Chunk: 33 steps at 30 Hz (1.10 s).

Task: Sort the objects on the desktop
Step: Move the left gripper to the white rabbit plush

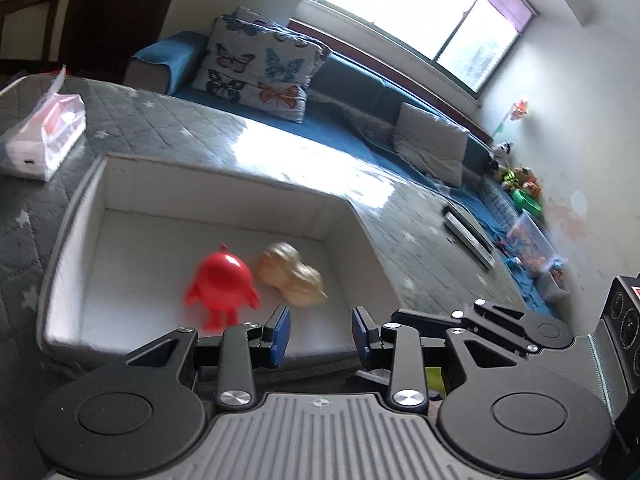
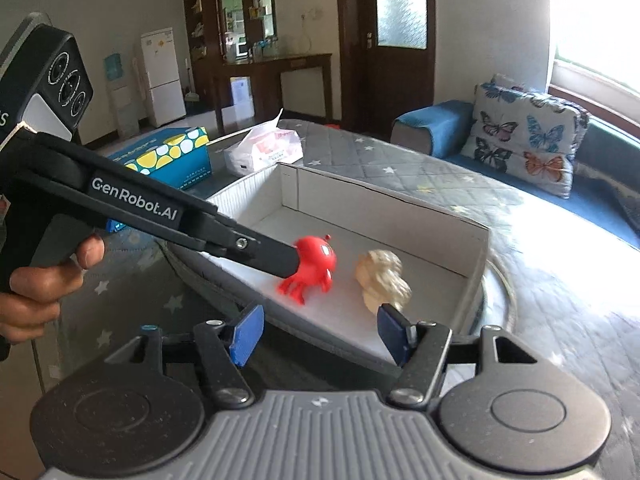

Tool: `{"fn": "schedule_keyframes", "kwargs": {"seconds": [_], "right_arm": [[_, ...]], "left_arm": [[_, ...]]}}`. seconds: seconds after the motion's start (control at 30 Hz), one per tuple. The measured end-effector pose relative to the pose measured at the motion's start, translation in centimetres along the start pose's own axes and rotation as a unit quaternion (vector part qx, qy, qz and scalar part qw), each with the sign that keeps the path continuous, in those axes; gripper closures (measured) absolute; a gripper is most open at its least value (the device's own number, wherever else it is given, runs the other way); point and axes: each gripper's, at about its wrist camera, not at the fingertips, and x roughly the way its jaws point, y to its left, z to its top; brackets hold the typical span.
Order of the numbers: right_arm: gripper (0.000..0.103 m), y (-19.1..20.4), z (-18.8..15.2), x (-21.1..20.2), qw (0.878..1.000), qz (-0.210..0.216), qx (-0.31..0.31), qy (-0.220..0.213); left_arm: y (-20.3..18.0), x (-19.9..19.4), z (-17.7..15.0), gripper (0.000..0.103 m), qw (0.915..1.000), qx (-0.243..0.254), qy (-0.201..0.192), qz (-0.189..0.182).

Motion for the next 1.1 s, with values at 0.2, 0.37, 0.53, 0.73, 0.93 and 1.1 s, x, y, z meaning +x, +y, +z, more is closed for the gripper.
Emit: {"fn": "schedule_keyframes", "kwargs": {"seconds": [0.2, 0.37, 0.53, 0.73, 0.93, 1.1], "right_arm": [[0.030, 0.0, -3.2, -3.8, 1.000, -0.025, 0.003, -0.013], [0.030, 0.0, -5.7, -5.9, 0.999, -0.051, 0.007, -0.014], [0.025, -0.6, -8.4, -7.3, 0.997, -0.076, 0.019, -0.010], [0.025, -2.3, -11.2, -7.3, 0.994, -0.098, 0.038, 0.014], [0.025, -2.5, -12.1, -7.2, 0.995, -0.084, 0.046, 0.024], [0.025, -1.5, -12.9, -7.4, 0.997, -0.058, 0.046, 0.033]], "left_arm": [[-2.7, 0.2, -2.8, 0.067, 0.9994, 0.023, 0.011, -0.021], [-4.1, 1.3, -4.7, 0.067, 0.9982, 0.027, 0.034, -0.040], [-5.3, 2.2, -6.6, 0.067, 0.9964, 0.029, 0.055, -0.058], [-6.8, 3.4, -8.1, 0.067, 0.9935, 0.035, 0.080, -0.072], [-7.2, 4.4, -8.7, 0.067, 0.9918, 0.029, 0.097, -0.078], [-6.7, 4.5, -8.8, 0.067, 0.9914, 0.013, 0.099, -0.084]]}}
